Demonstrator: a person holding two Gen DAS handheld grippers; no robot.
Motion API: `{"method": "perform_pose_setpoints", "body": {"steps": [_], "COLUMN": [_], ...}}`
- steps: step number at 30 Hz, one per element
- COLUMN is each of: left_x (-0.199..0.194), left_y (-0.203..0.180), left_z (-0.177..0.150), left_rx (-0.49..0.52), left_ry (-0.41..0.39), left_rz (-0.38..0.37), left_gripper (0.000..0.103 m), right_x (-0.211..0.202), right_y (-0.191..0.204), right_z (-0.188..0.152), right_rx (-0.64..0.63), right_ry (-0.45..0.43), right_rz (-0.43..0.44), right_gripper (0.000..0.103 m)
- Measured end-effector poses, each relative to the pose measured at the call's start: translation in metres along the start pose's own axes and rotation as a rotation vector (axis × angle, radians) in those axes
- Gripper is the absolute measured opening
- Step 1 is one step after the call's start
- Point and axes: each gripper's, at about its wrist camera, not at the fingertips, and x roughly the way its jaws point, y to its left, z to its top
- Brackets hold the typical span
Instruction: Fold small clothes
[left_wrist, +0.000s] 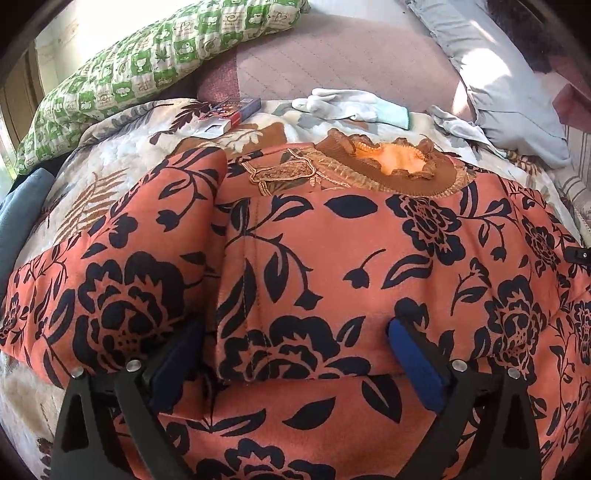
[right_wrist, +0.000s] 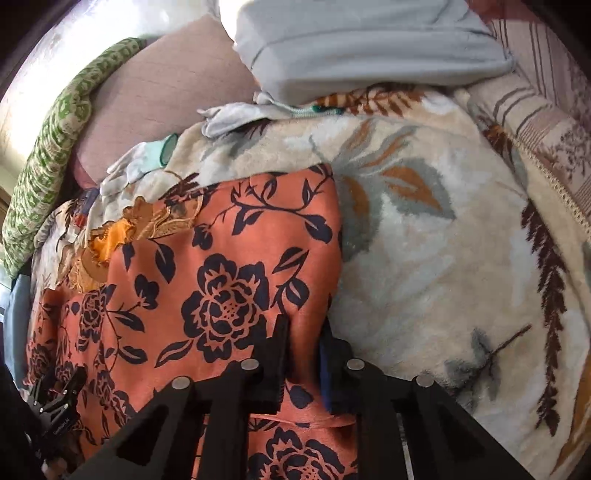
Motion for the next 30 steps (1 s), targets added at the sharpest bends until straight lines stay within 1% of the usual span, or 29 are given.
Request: {"method": "perform_pose_setpoints", "body": {"steps": [1,2,3,4,5,6,8,9,10,11,13,15,16,18,19,20,21,22,23,24,25,26,27,28,29,30], "left_x": [0.0,0.001,0.002,0.002,0.002,0.002,0.001,0.001,0.0,-0.002,-0.005,-0.016,-0.022,-0.029,-0.026,-0.017,-0.004,0.006,0.006,0.004,0.005,0.007,0.006,0.006,0.006,0.006], "left_y": [0.0,0.0,-0.002,-0.002,-0.002,-0.001,0.0,-0.001,-0.001,-0.001,-0.001,0.001,0.002,0.005,0.006,0.007,0.009,0.012,0.014,0.014,0.012,0.011,0.011,0.013,0.014,0.015], "left_z": [0.0,0.0,0.0,0.0,0.0,0.0,0.0,0.0,0.0,0.0,0.001,0.001,0.003,0.008,0.01,0.012,0.012,0.011,0.011,0.011,0.012,0.011,0.011,0.01,0.011,0.01], "left_rx": [0.0,0.003,0.008,0.011,0.011,0.008,0.004,0.005,0.006,0.006,0.008,-0.011,-0.024,-0.039,-0.038,-0.034,-0.029,-0.029,-0.045,-0.051,-0.041,-0.033,-0.032,-0.034,-0.036,-0.035], "left_ry": [-0.001,0.0,0.002,0.002,0.001,0.0,-0.003,-0.002,-0.003,-0.005,-0.007,-0.037,-0.062,-0.106,-0.108,-0.079,-0.027,0.009,-0.007,-0.016,-0.009,-0.005,-0.007,-0.007,-0.006,-0.002], "left_rz": [-0.005,-0.006,-0.001,0.004,0.003,-0.002,-0.01,-0.01,-0.011,-0.013,-0.017,-0.024,-0.033,-0.035,-0.015,0.014,0.055,0.089,0.079,0.08,0.09,0.098,0.098,0.094,0.09,0.089], "left_gripper": [0.102,0.102,0.103,0.103,0.103,0.103,0.103,0.103,0.103,0.103,0.103,0.103,0.103,0.103,0.103,0.103,0.103,0.103,0.103,0.103,0.103,0.103,0.103,0.103,0.103,0.103], "right_x": [0.001,0.011,0.018,0.017,0.014,0.01,0.001,-0.005,-0.009,-0.01,-0.005,0.007,0.014,0.028,0.037,0.048,0.053,0.046,0.035,0.025,0.03,0.048,0.061,0.054,0.044,0.035], "right_y": [0.001,-0.001,-0.006,-0.01,-0.013,-0.017,-0.028,-0.033,-0.037,-0.039,-0.037,-0.033,-0.03,-0.024,-0.022,-0.021,-0.024,-0.023,-0.018,-0.012,-0.008,-0.012,-0.021,-0.028,-0.033,-0.037], "right_z": [-0.002,-0.005,-0.006,-0.006,-0.003,0.0,0.007,0.012,0.017,0.022,0.036,0.053,0.061,0.07,0.072,0.073,0.072,0.072,0.071,0.069,0.067,0.066,0.065,0.065,0.066,0.066], "right_rx": [-0.026,-0.04,-0.036,-0.015,0.009,0.029,0.089,0.125,0.148,0.161,0.135,0.112,0.106,0.078,0.066,0.059,0.071,0.081,0.072,0.037,-0.004,-0.003,0.031,0.066,0.1,0.123], "right_ry": [0.001,0.035,0.054,0.047,0.043,0.042,0.019,-0.005,-0.024,-0.036,-0.052,-0.052,-0.051,-0.044,-0.029,0.007,0.021,-0.021,-0.067,-0.123,-0.126,-0.064,-0.013,-0.05,-0.068,-0.069], "right_rz": [-0.03,-0.058,-0.056,-0.039,-0.014,0.019,0.036,0.037,0.045,0.059,0.085,0.093,0.105,0.086,0.066,0.054,0.044,0.049,0.051,0.017,-0.068,-0.101,-0.072,-0.04,-0.034,-0.052], "right_gripper": [0.014,0.014,0.014,0.014,0.019,0.019,0.026,0.042,0.073,0.08,0.081,0.081,0.079,0.077,0.055,0.03,0.015,0.006,0.006,0.006,0.007,0.01,0.012,0.02,0.031,0.063]}}
